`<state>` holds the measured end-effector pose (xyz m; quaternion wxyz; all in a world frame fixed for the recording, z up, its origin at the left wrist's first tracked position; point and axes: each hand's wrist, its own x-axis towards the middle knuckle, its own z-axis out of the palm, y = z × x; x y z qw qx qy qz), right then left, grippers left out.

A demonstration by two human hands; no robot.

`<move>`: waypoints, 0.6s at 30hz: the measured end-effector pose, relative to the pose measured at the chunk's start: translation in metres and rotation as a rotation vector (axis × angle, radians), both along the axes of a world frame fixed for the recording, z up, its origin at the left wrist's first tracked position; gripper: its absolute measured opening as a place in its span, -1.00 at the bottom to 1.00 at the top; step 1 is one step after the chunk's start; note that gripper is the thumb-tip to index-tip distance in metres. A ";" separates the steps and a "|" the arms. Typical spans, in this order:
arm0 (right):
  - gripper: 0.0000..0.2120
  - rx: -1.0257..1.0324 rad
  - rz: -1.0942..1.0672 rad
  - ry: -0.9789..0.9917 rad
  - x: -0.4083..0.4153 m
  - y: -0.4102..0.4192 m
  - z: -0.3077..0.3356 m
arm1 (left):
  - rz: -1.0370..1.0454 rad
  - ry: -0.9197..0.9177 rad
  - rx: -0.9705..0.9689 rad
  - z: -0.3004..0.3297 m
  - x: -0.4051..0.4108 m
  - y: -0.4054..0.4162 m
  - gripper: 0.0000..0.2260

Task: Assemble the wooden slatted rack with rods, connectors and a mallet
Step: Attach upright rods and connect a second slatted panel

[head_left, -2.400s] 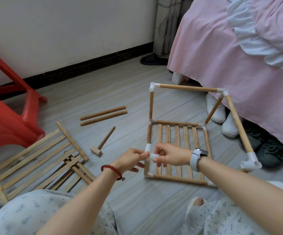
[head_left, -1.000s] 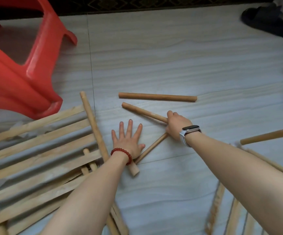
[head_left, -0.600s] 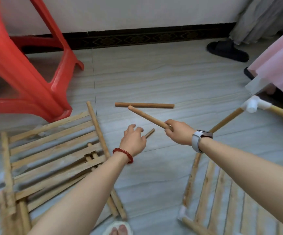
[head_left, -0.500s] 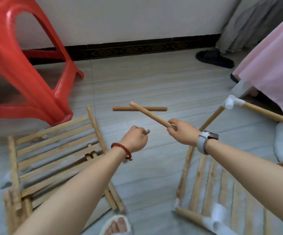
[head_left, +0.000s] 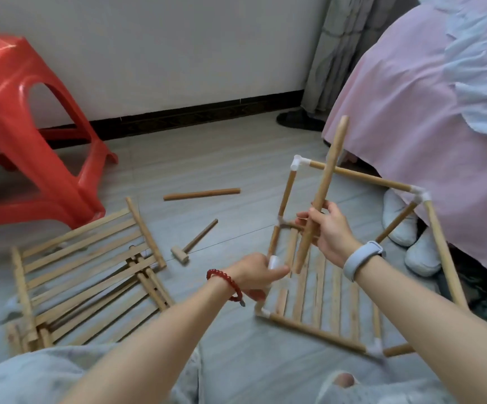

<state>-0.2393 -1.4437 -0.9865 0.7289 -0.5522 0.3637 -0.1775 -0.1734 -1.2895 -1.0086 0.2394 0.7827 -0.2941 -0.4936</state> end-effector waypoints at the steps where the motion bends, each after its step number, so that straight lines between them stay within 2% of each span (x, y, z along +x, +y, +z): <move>1: -0.79 0.005 -0.002 -0.002 -0.005 -0.002 0.003 | 0.078 0.011 -0.072 -0.004 -0.010 0.000 -0.69; 3: -0.77 0.028 -0.032 -0.015 -0.013 -0.008 0.008 | 0.215 0.039 -0.188 -0.011 -0.024 -0.002 -0.75; 6: -0.78 0.088 -0.069 -0.044 -0.013 -0.010 0.008 | 0.314 0.088 -0.226 -0.020 -0.025 0.005 -0.81; 12: -0.72 0.196 -0.087 -0.027 -0.002 0.000 -0.011 | 0.328 0.142 -0.209 -0.022 -0.031 0.012 -0.77; 16: -0.73 0.171 -0.117 -0.038 0.009 0.000 -0.013 | 0.341 0.264 -0.218 -0.019 -0.031 0.010 -0.76; 18: -0.72 0.178 -0.126 -0.027 0.011 -0.003 -0.015 | 0.361 0.262 -0.224 -0.020 -0.031 0.009 -0.81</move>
